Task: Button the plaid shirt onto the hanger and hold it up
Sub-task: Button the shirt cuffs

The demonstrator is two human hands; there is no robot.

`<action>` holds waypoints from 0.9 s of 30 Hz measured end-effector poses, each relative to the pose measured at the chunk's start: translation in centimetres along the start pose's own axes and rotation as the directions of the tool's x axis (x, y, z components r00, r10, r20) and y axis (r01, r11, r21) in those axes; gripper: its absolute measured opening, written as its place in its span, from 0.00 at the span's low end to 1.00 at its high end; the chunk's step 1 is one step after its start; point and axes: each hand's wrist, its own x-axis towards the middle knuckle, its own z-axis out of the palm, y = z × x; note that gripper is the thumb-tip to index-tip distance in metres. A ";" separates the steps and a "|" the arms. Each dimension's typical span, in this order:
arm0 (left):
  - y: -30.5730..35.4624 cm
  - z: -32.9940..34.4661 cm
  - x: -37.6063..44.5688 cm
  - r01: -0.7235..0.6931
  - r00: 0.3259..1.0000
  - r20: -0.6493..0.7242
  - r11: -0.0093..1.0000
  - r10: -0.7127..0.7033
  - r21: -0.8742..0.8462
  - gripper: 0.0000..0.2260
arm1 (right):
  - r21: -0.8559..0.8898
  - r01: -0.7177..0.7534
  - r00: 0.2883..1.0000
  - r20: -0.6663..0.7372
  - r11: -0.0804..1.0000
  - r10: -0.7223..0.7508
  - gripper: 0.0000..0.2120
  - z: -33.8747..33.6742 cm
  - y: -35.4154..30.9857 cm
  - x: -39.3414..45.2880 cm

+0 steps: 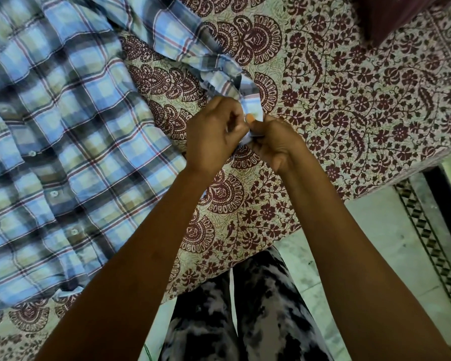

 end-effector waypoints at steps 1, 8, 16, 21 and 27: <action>0.5 0.0 0.2 0.157 0.987 0.012 0.978 -0.157 -0.139 0.05 | 0.011 0.014 1.000 0.001 1.000 -0.014 0.07 0.2 0.0 -0.1; 1.3 -1.1 2.3 0.821 0.570 0.544 0.390 -0.616 -0.417 0.12 | -0.469 0.465 0.873 0.099 0.751 -0.478 0.07 -0.2 0.0 -0.6; 1.1 -0.5 2.1 0.862 0.506 0.645 0.345 -0.573 -0.371 0.09 | -0.717 0.579 0.685 0.170 0.388 -0.708 0.07 -0.1 0.6 -0.5; 0.6 -0.9 1.2 0.807 0.433 0.716 -0.117 -0.548 -0.578 0.13 | -0.854 0.501 0.583 0.214 0.140 -0.784 0.09 -1.9 0.7 -0.7; 1.5 0.5 0.5 0.807 0.508 0.572 0.123 -0.644 -0.578 0.13 | -0.528 0.442 0.881 0.102 0.725 -0.462 0.24 -3.1 2.1 -2.1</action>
